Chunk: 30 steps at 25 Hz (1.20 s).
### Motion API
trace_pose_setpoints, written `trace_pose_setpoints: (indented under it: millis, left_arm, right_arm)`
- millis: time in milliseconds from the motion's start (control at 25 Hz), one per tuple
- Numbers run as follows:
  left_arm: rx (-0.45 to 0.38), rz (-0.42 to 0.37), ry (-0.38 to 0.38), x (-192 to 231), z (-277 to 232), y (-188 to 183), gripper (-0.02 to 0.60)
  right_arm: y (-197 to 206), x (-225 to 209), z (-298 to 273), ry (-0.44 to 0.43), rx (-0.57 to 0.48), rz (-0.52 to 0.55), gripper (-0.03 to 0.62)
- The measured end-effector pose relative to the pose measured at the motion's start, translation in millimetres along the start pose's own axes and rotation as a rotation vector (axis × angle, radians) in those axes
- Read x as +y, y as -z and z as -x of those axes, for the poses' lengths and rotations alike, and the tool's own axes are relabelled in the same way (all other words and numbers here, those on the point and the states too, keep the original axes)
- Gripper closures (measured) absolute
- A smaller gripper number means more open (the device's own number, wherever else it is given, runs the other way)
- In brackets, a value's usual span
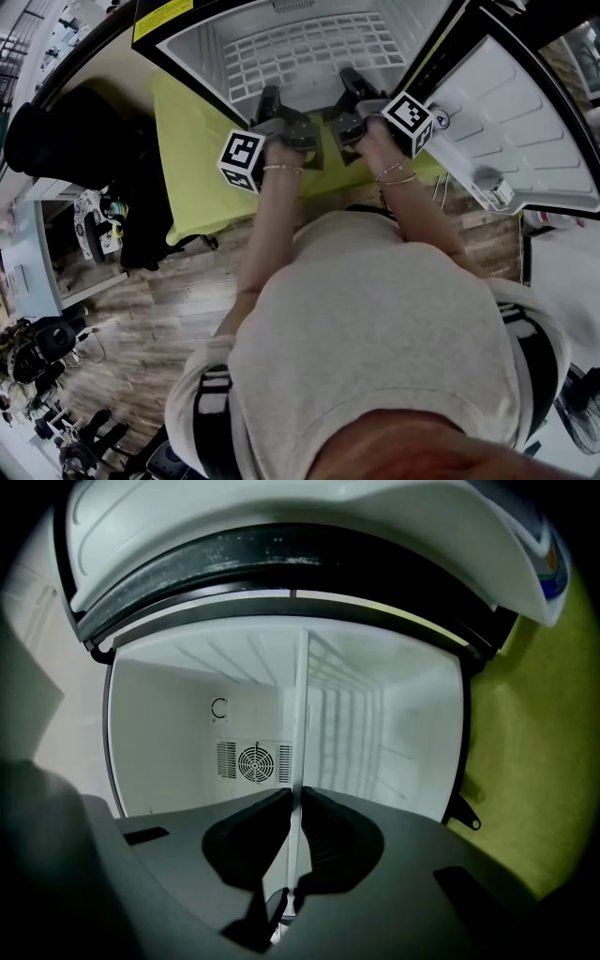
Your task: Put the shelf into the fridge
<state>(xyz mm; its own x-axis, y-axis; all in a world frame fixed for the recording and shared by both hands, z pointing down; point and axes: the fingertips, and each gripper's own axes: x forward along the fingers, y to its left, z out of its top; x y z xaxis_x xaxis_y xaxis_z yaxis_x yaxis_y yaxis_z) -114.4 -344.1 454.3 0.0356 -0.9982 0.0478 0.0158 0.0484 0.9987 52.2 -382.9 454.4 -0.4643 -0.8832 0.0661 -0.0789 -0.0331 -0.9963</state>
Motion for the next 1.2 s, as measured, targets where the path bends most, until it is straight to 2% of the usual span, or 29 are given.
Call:
trace_pose_setpoints:
  millis: [1200]
  left_arm:
    - [-0.006, -0.030, 0.011, -1, -44, -11, 0.552]
  right_arm:
    - [-9, 2, -45, 0.007, 0.022, -0.004, 0.559]
